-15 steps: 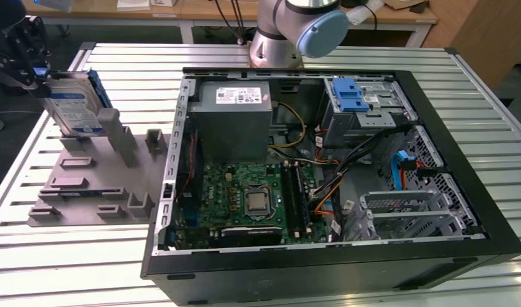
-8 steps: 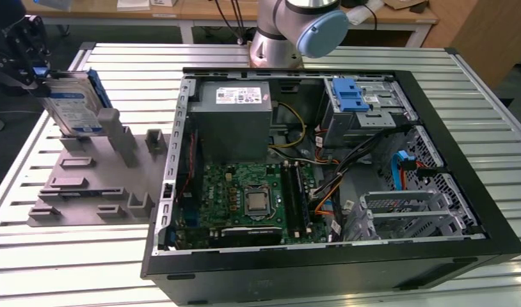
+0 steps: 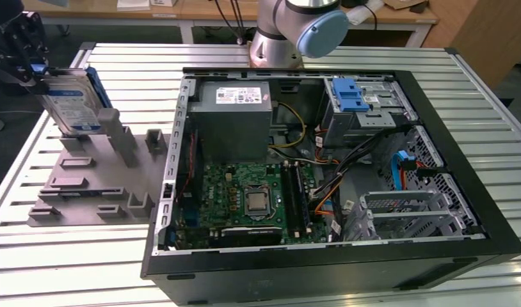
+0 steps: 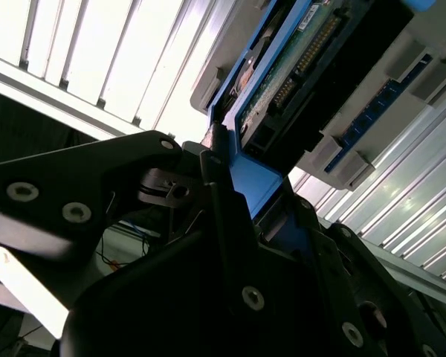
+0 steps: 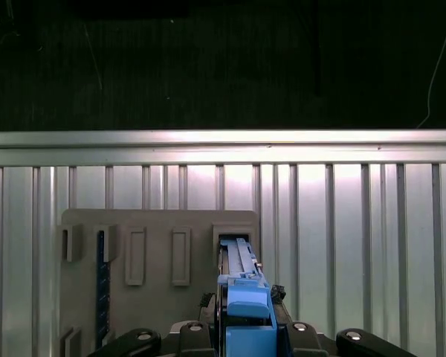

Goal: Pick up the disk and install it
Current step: 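Pick up the disk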

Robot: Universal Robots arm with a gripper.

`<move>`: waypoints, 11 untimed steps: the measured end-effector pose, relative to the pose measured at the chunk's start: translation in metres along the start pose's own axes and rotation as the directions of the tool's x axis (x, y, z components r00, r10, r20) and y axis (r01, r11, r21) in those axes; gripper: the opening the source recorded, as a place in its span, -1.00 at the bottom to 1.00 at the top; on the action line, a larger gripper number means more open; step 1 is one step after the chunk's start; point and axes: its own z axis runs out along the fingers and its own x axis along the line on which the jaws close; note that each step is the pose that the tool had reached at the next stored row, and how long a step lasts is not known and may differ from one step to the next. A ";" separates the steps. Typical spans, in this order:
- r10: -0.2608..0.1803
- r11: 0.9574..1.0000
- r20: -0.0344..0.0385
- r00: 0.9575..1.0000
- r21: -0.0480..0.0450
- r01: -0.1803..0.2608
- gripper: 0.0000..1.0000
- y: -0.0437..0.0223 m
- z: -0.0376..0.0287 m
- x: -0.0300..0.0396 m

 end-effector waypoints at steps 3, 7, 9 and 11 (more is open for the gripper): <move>0.000 1.000 0.000 1.000 0.000 0.000 -0.27 0.0000 -0.0018 0.0000; 0.000 1.000 0.000 1.000 0.000 0.000 -0.27 0.0001 -0.0037 -0.0001; 0.000 1.000 0.000 1.000 0.000 0.000 -0.27 0.0001 -0.0046 -0.0001; 0.000 1.000 0.000 1.000 0.000 0.000 -0.27 0.0001 -0.0056 -0.0001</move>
